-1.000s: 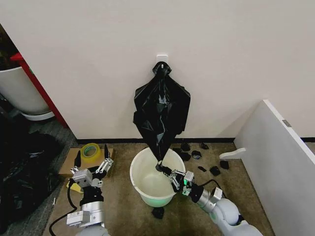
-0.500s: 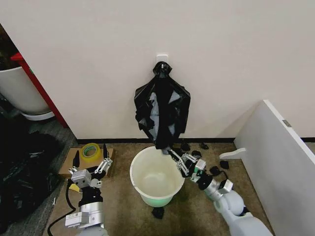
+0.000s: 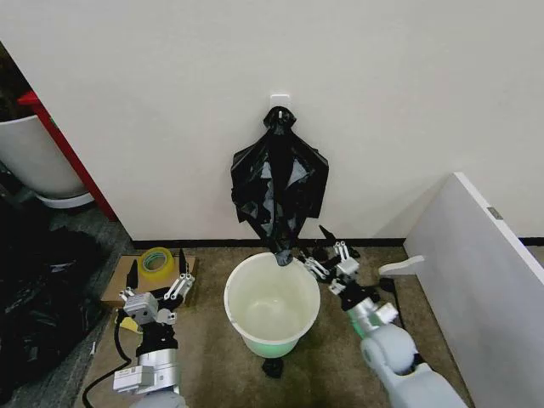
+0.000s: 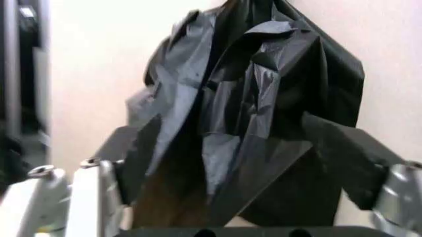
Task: Place the garbage bag over the trash bin.
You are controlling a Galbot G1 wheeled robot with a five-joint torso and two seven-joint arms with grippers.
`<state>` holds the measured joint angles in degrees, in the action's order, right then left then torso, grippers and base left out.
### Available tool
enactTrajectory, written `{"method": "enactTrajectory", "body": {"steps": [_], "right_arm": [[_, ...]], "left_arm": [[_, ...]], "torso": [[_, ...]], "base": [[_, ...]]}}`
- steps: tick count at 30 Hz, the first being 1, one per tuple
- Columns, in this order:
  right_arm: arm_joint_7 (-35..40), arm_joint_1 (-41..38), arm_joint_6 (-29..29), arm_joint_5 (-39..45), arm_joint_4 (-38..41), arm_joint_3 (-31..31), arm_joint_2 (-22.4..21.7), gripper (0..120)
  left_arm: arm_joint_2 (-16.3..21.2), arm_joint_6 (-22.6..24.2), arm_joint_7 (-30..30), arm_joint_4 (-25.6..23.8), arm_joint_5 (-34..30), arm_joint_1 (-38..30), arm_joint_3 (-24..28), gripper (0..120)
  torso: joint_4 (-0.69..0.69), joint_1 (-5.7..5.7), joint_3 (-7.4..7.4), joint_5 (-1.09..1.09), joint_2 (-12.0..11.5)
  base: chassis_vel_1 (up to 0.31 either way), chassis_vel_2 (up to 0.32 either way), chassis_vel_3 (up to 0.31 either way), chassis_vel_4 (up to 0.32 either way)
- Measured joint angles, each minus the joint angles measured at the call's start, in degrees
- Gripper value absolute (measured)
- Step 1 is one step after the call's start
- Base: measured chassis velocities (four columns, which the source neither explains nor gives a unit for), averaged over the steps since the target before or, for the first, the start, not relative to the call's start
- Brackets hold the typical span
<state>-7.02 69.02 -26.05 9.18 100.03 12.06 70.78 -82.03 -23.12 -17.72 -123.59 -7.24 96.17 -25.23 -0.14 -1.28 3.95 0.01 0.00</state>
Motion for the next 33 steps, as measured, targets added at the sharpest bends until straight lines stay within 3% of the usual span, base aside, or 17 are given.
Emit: {"method": "enactTrajectory", "body": {"steps": [6,10,12,18,21,25,30,33], "right_arm": [[10.73,-2.62,5.1,-14.91,-0.7,-3.36,1.48,98],[17.03,-4.71,10.33,-20.82,-0.91,-6.6,2.47,97],[21.78,-6.3,14.47,-24.99,-1.69,-8.92,3.68,89],[26.73,-7.82,19.73,-33.66,-4.35,-9.6,6.15,71],[29.18,-7.82,23.11,-33.81,-4.6,-10.47,7.3,58],[31.06,-7.82,25.82,-34.27,-5.3,-10.64,9.01,54],[33.9,-7.71,29.32,-35.3,-5.88,-10.59,11.2,41],[35.1,-7.45,30.22,-35.93,-5.92,-10.3,11.98,27]], "left_arm": [[0.16,0.15,-0.02,0.69,-0.14,-0.3,-0.04,100],[0.19,0.24,-0.03,1.28,-0.16,-0.63,-0.08,100],[0.18,0.32,-0.04,1.54,-0.2,-0.9,-0.08,100],[0.14,0.37,-0.07,2.18,-0.26,-1.21,-0.12,100],[-0.01,0.37,-0.07,2.45,-0.26,-1.39,-0.09,100],[-0.08,0.39,-0.08,2.58,-0.26,-1.51,-0.02,100],[-0.14,0.41,-0.08,2.59,-0.26,-1.57,0.01,100],[-0.16,0.41,-0.08,2.59,-0.26,-1.54,0.01,100]], "torso": [[0.0,0.0,0.0,-0.01,0.0],[0.0,0.0,0.0,-0.02,0.0],[0.0,0.0,0.0,-0.01,0.0],[0.0,0.0,0.0,-0.02,0.0],[0.0,0.0,0.0,-0.02,0.0],[0.0,0.0,0.0,-0.02,0.0],[0.0,0.0,0.0,-0.02,0.0],[0.0,0.0,0.0,-0.01,0.0]], "base": [[0.0,0.0,0.0,0.0],[0.0,0.0,0.0,0.0],[0.0,0.0,0.0,0.0],[0.0,0.0,0.0,0.0],[0.0,0.0,0.0,0.0],[0.0,0.0,0.0,0.0],[0.0,0.0,0.0,0.0],[0.0,0.0,0.0,0.0]]}}
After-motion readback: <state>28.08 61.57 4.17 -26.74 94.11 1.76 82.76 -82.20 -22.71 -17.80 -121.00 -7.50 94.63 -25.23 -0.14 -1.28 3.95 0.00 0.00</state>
